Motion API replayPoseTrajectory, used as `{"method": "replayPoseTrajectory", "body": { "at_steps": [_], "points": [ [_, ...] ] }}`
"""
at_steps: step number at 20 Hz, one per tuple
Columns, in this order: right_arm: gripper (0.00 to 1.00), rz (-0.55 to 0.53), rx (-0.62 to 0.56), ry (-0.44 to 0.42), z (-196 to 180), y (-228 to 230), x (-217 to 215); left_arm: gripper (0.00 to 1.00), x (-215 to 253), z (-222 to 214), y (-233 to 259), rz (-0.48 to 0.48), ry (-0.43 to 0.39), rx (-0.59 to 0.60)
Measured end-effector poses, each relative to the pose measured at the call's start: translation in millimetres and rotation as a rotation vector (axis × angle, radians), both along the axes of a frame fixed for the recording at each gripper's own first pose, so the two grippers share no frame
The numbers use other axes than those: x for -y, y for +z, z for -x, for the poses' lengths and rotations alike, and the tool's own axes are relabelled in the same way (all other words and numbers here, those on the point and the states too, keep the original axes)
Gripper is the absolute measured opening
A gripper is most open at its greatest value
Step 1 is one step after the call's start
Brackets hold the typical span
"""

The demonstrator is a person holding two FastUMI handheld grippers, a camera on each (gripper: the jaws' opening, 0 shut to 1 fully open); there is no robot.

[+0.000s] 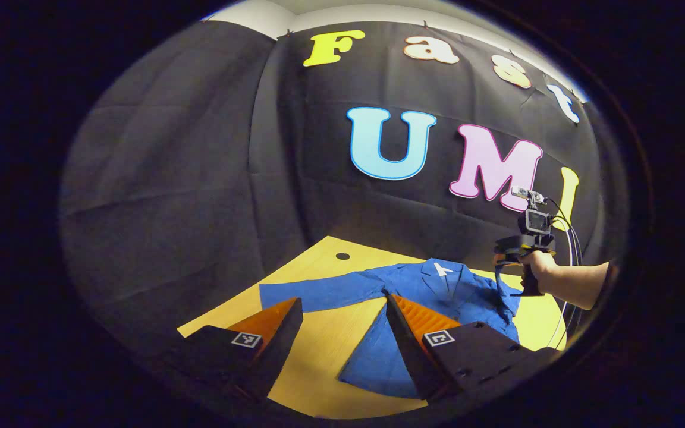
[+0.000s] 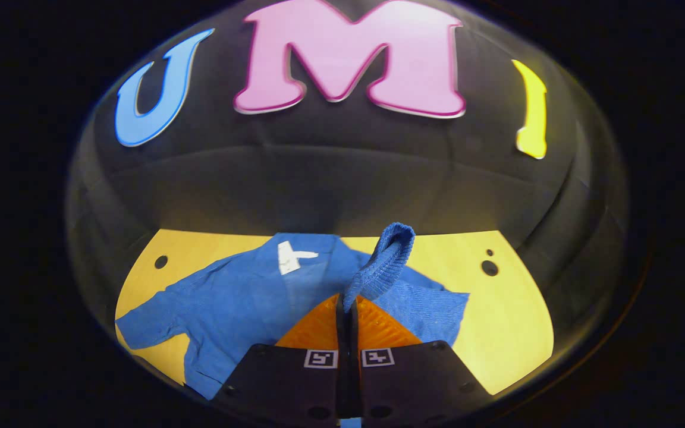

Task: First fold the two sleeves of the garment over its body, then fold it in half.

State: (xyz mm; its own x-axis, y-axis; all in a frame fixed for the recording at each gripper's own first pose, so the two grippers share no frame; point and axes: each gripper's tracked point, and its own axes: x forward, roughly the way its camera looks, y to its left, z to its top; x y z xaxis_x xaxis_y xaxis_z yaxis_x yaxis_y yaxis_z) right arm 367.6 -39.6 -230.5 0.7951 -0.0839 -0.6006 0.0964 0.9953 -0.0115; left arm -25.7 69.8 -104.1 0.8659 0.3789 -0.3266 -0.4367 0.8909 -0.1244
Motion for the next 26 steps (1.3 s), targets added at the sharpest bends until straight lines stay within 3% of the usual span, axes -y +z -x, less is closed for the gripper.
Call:
{"method": "replayPoseTrajectory", "body": {
  "at_steps": [5, 7, 10, 14, 19, 26],
  "points": [
    [0.0, -0.055, -0.055, 0.047, -22.8, -49.1, -69.3, 0.81, -25.0, 22.2, -13.4, -0.022, 0.096, -0.06],
    [0.01, -0.127, -0.065, 0.048, -31.4, -65.7, -93.7, 0.81, -30.3, 27.8, -20.7, -0.021, 0.119, -0.095],
    [0.13, -0.281, -0.076, 0.04, -48.7, -85.7, -130.1, 0.83, -27.5, 32.9, -36.6, 0.008, 0.13, -0.178],
    [0.99, -0.325, -0.044, 0.02, -53.8, -77.7, -141.0, 0.84, -17.7, 23.4, -45.7, 0.019, 0.097, -0.187],
    [0.99, -0.164, 0.008, 0.117, -21.3, -49.7, -118.0, 0.84, -21.8, -10.2, -57.7, 0.039, 0.049, -0.177],
    [0.98, -0.048, 0.194, 0.216, 56.0, 30.3, -76.7, 0.84, -83.4, -69.7, -84.5, 0.006, 0.007, -0.19]
  ]
}}
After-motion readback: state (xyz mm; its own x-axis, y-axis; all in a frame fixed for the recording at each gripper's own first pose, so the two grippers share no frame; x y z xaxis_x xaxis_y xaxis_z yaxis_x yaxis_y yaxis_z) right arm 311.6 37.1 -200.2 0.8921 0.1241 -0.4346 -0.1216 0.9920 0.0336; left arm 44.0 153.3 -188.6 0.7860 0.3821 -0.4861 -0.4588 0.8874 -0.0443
